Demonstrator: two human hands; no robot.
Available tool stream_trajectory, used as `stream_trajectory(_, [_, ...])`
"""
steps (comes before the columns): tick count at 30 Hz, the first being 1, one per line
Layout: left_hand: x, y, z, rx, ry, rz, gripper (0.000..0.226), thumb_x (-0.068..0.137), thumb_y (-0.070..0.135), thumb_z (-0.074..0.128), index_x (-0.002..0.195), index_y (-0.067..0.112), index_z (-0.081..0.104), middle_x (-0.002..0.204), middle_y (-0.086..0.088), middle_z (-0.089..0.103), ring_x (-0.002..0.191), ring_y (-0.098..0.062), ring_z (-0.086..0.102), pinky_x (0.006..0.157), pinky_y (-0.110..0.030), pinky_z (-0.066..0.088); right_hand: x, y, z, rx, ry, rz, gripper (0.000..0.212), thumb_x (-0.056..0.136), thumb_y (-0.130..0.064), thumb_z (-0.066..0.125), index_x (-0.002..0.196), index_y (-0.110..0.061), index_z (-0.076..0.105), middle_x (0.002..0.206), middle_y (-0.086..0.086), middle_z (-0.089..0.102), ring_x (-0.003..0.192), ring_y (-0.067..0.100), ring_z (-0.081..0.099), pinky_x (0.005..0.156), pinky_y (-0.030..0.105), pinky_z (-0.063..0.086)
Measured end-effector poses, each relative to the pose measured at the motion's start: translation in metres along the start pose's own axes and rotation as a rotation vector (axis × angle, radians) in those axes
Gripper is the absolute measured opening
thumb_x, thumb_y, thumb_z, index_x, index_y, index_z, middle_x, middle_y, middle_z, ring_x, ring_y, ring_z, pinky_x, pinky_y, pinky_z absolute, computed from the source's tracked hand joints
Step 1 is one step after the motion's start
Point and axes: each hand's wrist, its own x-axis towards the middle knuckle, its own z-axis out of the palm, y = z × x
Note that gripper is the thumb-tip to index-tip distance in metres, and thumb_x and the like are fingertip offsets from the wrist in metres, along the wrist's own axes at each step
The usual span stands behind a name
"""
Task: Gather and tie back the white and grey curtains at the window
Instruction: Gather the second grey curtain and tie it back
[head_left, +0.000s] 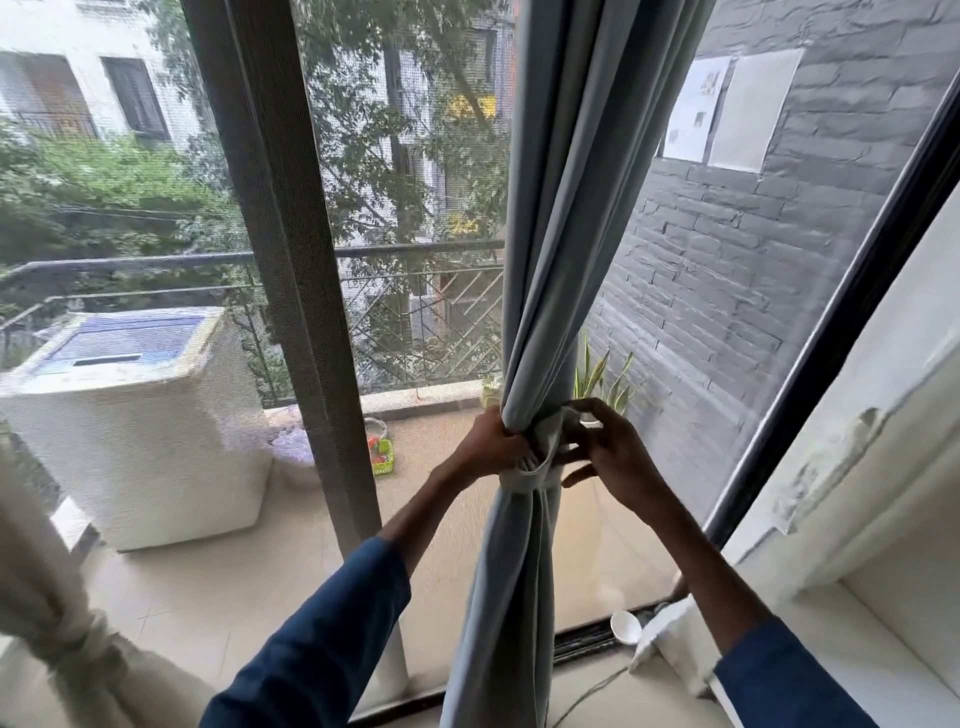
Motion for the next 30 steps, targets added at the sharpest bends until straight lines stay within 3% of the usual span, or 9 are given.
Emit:
stream_trajectory(3, [0.0, 0.001, 0.004, 0.005, 0.031, -0.005, 0.04, 0.065, 0.019, 0.063, 0.102, 0.005, 0.068, 0.095, -0.017, 0.073, 0.092, -0.031, 0.07, 0.077, -0.049, 0.059, -0.001, 0.0, 0.001, -0.326, 0.102, -0.159, 0.033, 0.096, 0.007, 0.047, 0.117, -0.015, 0.061, 0.084, -0.003, 0.076, 0.072, 0.016, 0.076, 0.051, 0.038, 0.06])
stream_trajectory(6, [0.001, 0.0, 0.003, 0.012, 0.016, -0.011, 0.033, 0.07, 0.016, 0.065, 0.102, 0.005, 0.067, 0.093, -0.018, 0.072, 0.087, -0.028, 0.071, 0.074, -0.052, 0.06, -0.001, 0.007, 0.002, -0.637, 0.174, -0.325, 0.035, 0.089, -0.004, 0.063, 0.114, -0.028, 0.069, 0.091, -0.011, 0.077, 0.072, 0.001, 0.072, 0.062, 0.034, 0.059])
stream_trajectory(9, [0.002, -0.002, 0.0, 0.035, 0.012, -0.028, 0.038, 0.07, 0.017, 0.061, 0.105, 0.003, 0.065, 0.095, -0.021, 0.071, 0.09, -0.034, 0.071, 0.071, -0.057, 0.057, -0.004, 0.006, 0.008, -0.829, 0.201, -0.338, 0.036, 0.087, -0.022, 0.066, 0.119, -0.039, 0.068, 0.1, -0.008, 0.077, 0.086, 0.013, 0.073, 0.071, 0.033, 0.057])
stream_trajectory(15, [-0.001, -0.001, -0.006, 0.083, 0.012, 0.013, 0.047, 0.064, 0.024, 0.056, 0.104, 0.0, 0.062, 0.097, -0.024, 0.068, 0.091, -0.036, 0.069, 0.071, -0.056, 0.058, -0.008, -0.016, 0.02, -1.084, 0.19, -0.32, 0.032, 0.087, -0.027, 0.072, 0.112, -0.047, 0.072, 0.104, -0.003, 0.076, 0.092, 0.027, 0.071, 0.069, 0.033, 0.054])
stream_trajectory(18, [-0.002, 0.0, -0.008, 0.078, 0.032, 0.023, 0.053, 0.063, 0.025, 0.055, 0.109, -0.001, 0.06, 0.103, -0.024, 0.066, 0.094, -0.035, 0.068, 0.075, -0.053, 0.058, 0.006, -0.024, 0.014, -1.116, 0.031, -0.145, 0.031, 0.088, -0.022, 0.066, 0.103, -0.048, 0.074, 0.079, 0.004, 0.076, 0.07, 0.025, 0.073, 0.07, 0.035, 0.059])
stream_trajectory(21, [-0.004, -0.003, -0.011, 0.033, -0.007, 0.02, 0.044, 0.072, 0.017, 0.065, 0.114, 0.004, 0.061, 0.107, -0.022, 0.068, 0.095, -0.025, 0.067, 0.08, -0.046, 0.058, 0.01, -0.022, 0.011, -0.892, -0.195, -0.048, 0.03, 0.08, -0.012, 0.059, 0.074, -0.041, 0.069, 0.069, 0.001, 0.074, 0.043, 0.018, 0.067, 0.047, 0.041, 0.057])
stream_trajectory(23, [-0.002, -0.008, -0.011, 0.013, -0.027, 0.029, 0.034, 0.078, 0.006, 0.068, 0.111, 0.002, 0.063, 0.105, -0.023, 0.069, 0.089, -0.02, 0.063, 0.078, -0.046, 0.057, 0.009, -0.013, 0.012, -0.826, -0.228, -0.037, 0.032, 0.08, -0.003, 0.053, 0.075, -0.03, 0.068, 0.072, 0.004, 0.073, 0.041, 0.025, 0.066, 0.036, 0.047, 0.051])
stream_trajectory(26, [-0.003, -0.006, -0.009, 0.018, 0.013, 0.044, 0.037, 0.067, 0.013, 0.06, 0.102, -0.001, 0.064, 0.094, -0.024, 0.069, 0.08, -0.02, 0.061, 0.068, -0.047, 0.056, 0.007, -0.026, 0.026, -1.016, -0.302, 0.009, 0.031, 0.083, -0.003, 0.049, 0.099, -0.023, 0.066, 0.085, 0.005, 0.07, 0.063, 0.03, 0.073, 0.054, 0.043, 0.058])
stream_trajectory(30, [-0.001, -0.005, -0.011, 0.025, 0.023, 0.037, 0.036, 0.066, 0.013, 0.06, 0.098, 0.001, 0.066, 0.094, -0.023, 0.07, 0.081, -0.022, 0.067, 0.073, -0.049, 0.058, 0.007, -0.032, 0.039, -1.384, -0.287, -0.048, 0.03, 0.089, -0.015, 0.055, 0.118, -0.021, 0.061, 0.111, 0.009, 0.07, 0.104, 0.033, 0.067, 0.082, 0.037, 0.051])
